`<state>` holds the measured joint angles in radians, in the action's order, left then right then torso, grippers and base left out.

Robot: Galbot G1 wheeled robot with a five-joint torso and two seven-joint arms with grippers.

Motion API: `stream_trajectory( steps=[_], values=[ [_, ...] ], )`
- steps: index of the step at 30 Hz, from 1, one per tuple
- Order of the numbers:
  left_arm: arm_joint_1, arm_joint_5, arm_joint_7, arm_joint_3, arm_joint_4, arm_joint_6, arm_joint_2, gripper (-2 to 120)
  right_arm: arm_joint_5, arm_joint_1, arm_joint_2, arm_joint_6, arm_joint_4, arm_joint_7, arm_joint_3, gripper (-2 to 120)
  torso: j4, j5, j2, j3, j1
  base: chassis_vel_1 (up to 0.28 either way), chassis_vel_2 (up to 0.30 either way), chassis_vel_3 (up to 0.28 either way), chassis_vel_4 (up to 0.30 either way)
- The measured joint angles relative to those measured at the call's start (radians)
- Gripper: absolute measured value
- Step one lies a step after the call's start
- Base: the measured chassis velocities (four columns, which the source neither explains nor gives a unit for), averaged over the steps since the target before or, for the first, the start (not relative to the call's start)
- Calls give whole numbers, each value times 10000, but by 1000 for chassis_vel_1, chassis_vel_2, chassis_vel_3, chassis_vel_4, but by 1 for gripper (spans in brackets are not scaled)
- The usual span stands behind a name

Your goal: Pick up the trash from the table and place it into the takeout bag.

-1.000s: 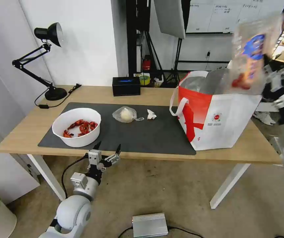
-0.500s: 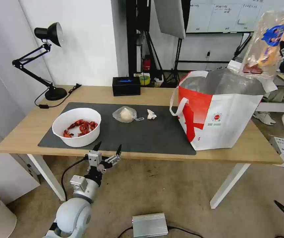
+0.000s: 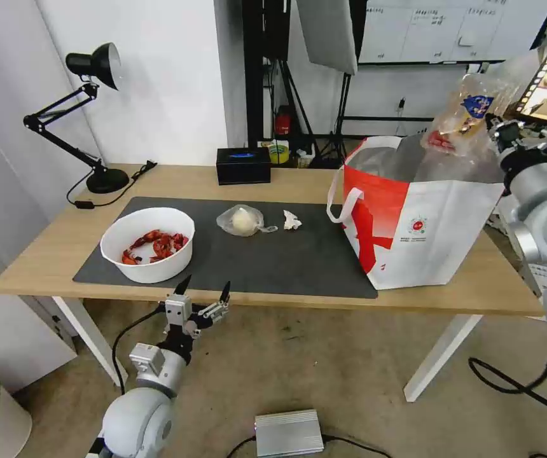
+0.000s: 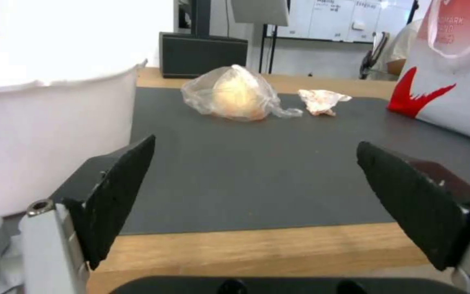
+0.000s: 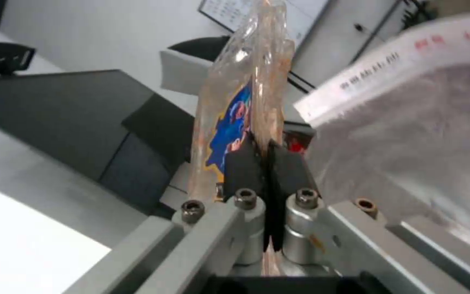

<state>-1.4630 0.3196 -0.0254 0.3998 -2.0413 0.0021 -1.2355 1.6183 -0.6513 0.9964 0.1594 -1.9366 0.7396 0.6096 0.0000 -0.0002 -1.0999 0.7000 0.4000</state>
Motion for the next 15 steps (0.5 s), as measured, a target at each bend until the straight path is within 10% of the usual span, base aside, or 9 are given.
stream_trajectory(
  steps=[15],
  values=[
    [56, -21, 2, -54, 83, -1, -12, 100, 349, 653, 772, -25, 105, 1709, -409, 0, 0, 1, 0, 0, 0, 0, 0, 0, 0]
  ],
)
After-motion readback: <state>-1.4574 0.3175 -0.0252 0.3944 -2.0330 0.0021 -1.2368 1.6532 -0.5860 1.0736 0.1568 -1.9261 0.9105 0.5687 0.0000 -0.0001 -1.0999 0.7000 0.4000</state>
